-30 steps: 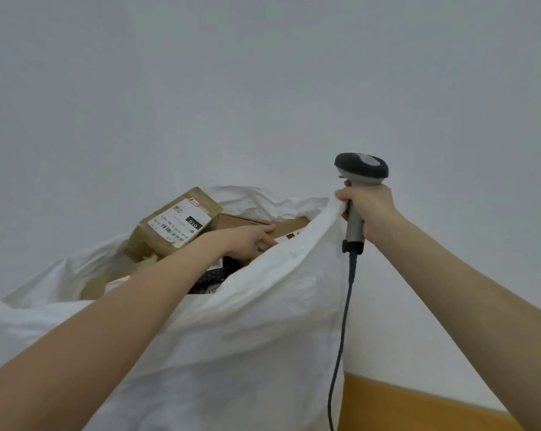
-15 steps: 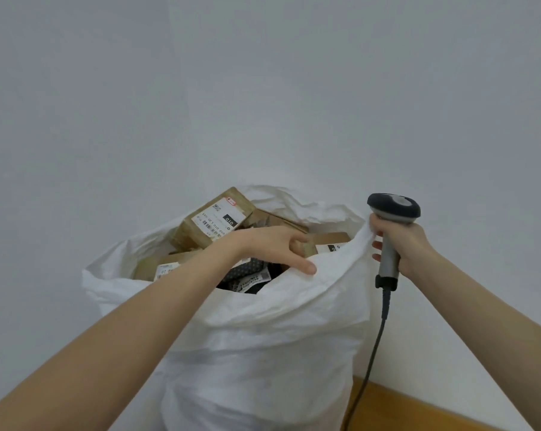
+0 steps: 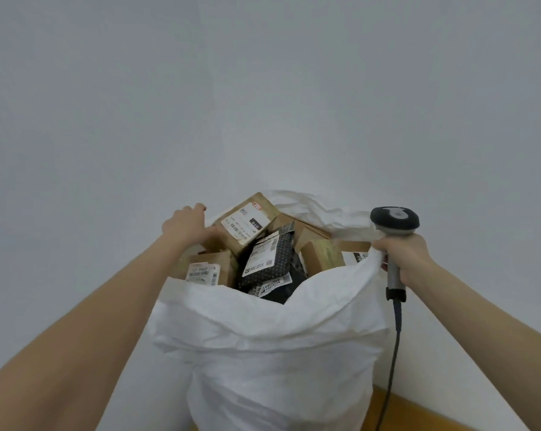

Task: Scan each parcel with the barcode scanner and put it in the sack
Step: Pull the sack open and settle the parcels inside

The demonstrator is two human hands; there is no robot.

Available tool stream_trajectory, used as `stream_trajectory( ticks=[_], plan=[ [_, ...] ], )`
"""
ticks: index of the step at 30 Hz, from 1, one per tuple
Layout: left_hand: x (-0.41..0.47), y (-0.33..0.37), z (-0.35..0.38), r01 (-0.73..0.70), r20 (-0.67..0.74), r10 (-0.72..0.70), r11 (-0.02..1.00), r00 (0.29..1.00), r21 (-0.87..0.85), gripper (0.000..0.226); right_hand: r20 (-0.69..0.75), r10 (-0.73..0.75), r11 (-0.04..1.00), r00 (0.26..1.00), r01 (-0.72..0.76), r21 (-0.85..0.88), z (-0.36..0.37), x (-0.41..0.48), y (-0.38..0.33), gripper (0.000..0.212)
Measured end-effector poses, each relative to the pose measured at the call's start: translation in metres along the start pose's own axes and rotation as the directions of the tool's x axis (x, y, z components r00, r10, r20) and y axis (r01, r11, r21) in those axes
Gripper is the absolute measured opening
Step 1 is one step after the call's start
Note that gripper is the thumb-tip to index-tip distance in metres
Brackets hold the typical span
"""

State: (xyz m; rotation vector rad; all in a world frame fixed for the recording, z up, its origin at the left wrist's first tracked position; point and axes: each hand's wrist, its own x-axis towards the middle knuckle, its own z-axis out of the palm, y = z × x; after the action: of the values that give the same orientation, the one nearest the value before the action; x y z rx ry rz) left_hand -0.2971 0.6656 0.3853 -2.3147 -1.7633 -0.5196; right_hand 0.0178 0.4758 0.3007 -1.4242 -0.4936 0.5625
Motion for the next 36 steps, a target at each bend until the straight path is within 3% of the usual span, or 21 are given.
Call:
stream_trajectory(
  ticks=[5, 9, 12, 15, 18, 20, 23, 26, 28, 33, 36],
  plan=[
    [0.035, -0.029, 0.018, 0.068, -0.012, -0.068, 0.998, 0.998, 0.008, 0.069, -0.012, -0.035, 0.994, 0.999, 0.033, -0.102, 0.043, 0.013, -0.018, 0.014],
    [0.076, -0.056, 0.032, 0.059, 0.179, -0.040, 0.993, 0.983, -0.099, 0.074, -0.001, -0.081, 0.990, 0.997, 0.080, -0.112, 0.083, 0.026, -0.028, 0.022],
    [0.104, -0.074, 0.044, 0.036, 0.366, 0.031, 0.984, 0.930, -0.175, 0.074, -0.010, -0.109, 0.987, 0.994, 0.107, -0.119, 0.111, 0.035, -0.033, 0.026],
    [0.124, -0.092, 0.054, 0.065, 0.421, 0.042, 0.969, 0.906, -0.237, 0.075, -0.040, -0.125, 0.985, 0.991, 0.119, -0.127, 0.132, 0.043, -0.040, 0.020],
    [0.146, -0.103, 0.063, 0.068, 0.328, 0.055, 0.933, 0.943, -0.352, 0.051, -0.092, -0.129, 0.985, 0.987, 0.117, -0.129, 0.144, 0.046, -0.043, 0.015],
    [0.162, -0.105, 0.062, 0.091, 0.192, 0.031, 0.797, 0.981, -0.597, 0.025, -0.122, -0.139, 0.986, 0.983, 0.125, -0.114, 0.150, 0.048, -0.044, 0.017],
    [0.191, -0.101, 0.040, 0.046, -0.011, -0.086, 0.630, 0.996, -0.775, 0.028, -0.181, -0.187, 0.982, 0.966, 0.183, -0.039, 0.151, 0.051, -0.064, 0.020],
    [0.216, -0.097, 0.014, -0.024, -0.131, -0.162, 0.539, 0.978, -0.842, 0.025, -0.281, -0.249, 0.957, 0.927, 0.279, 0.075, 0.145, 0.051, -0.102, 0.021],
    [0.220, -0.101, 0.019, -0.042, -0.152, -0.167, 0.531, 0.974, -0.847, 0.019, -0.292, -0.254, 0.949, 0.922, 0.296, 0.110, 0.148, 0.049, -0.107, 0.021],
    [0.213, -0.097, 0.043, -0.057, -0.156, -0.143, 0.531, 0.977, -0.846, 0.022, -0.256, -0.239, 0.971, 0.937, 0.226, -0.079, 0.160, 0.045, -0.078, 0.025],
    [0.217, -0.094, 0.038, -0.093, -0.212, -0.197, 0.484, 0.957, -0.870, 0.019, -0.290, -0.253, 0.967, 0.923, 0.250, -0.047, 0.156, 0.048, -0.090, 0.033]
  ],
)
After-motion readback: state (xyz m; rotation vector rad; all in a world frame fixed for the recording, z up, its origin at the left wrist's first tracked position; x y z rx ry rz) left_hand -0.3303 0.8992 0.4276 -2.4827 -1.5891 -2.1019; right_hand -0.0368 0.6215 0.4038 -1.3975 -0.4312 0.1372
